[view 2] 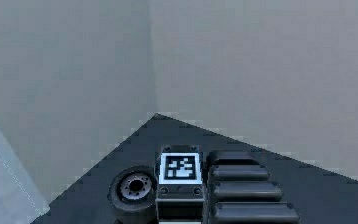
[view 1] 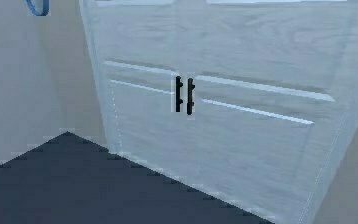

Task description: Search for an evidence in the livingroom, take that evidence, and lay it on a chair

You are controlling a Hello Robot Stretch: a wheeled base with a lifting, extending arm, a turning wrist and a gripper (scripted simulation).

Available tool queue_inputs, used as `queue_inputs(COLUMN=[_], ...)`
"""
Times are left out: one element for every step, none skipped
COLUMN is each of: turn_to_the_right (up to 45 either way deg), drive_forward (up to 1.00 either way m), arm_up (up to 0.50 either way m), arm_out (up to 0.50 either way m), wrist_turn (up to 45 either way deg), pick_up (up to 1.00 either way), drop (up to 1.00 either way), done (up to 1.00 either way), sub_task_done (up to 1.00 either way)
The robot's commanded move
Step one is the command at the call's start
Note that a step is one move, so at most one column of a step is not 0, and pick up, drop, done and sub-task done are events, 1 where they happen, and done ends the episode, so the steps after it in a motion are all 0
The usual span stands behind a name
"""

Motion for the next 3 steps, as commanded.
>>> queue_inputs(turn_to_the_right=[45.0, 45.0, 45.0], drive_forward=[0.0, 0.0, 0.0], arm_up=[0.0, 0.0, 0.0], arm_out=[0.0, 0.0, 0.0], wrist_turn=[0.0, 0.0, 0.0], pick_up=[0.0, 0.0, 0.0], drop=[0.0, 0.0, 0.0], done=[0.0, 0.0, 0.0], sub_task_done=[0.0, 0.0, 0.0])
